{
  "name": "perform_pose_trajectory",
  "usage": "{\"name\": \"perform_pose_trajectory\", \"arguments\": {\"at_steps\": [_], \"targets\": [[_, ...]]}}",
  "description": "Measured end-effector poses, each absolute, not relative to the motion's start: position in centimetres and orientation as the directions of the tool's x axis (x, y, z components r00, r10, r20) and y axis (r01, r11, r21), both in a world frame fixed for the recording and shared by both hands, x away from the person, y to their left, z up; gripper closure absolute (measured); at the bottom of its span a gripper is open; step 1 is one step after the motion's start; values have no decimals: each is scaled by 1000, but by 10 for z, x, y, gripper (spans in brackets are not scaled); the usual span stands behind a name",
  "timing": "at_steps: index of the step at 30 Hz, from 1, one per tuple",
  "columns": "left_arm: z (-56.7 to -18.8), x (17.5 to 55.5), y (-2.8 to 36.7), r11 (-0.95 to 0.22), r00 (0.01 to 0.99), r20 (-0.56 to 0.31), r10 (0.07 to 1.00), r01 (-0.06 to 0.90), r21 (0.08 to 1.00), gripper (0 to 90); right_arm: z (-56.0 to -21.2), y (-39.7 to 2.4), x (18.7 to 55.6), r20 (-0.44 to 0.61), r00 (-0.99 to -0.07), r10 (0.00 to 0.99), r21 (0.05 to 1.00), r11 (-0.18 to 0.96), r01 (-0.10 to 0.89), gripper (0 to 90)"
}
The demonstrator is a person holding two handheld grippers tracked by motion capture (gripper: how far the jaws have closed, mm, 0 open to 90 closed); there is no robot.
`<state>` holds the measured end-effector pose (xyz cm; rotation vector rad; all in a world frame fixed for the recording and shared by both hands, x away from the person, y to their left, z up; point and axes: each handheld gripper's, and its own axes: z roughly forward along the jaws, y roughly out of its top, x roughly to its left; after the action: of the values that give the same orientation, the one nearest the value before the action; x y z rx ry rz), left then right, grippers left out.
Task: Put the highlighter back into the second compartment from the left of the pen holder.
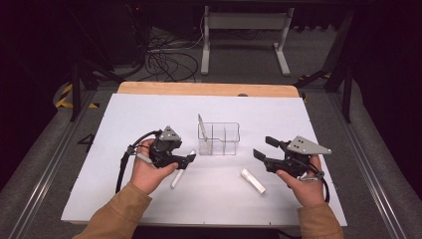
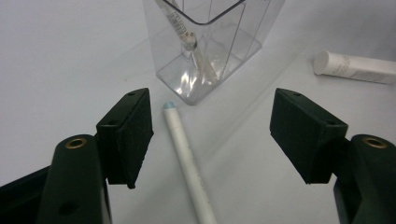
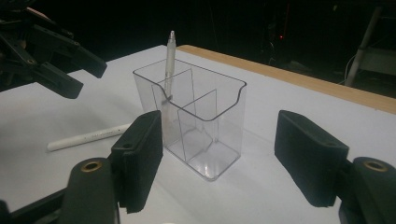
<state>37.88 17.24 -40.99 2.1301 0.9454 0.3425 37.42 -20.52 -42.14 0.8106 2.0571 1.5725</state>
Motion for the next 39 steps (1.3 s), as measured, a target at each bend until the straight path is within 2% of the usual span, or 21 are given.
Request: {"name": "perform_pose_trajectory", "arguments": {"at_steps": [19,26,31,39], "targets": [[-426,393,159,-482,686,-50,726,559,674,376,-421,-205,374,25,-742,670,963,183,197,330],[-436,401,158,-502,659,-44,751,611,612,457,-421,-205,374,23,-742,669,964,183,195,330],[-442,405,155,-494,647,-68,759,641,588,566,-421,-205,374,23,-742,670,963,185,196,330],[-451,410,150,-490,610,-65,790,691,531,678,-422,-204,374,24,-744,668,962,185,198,330]]}}
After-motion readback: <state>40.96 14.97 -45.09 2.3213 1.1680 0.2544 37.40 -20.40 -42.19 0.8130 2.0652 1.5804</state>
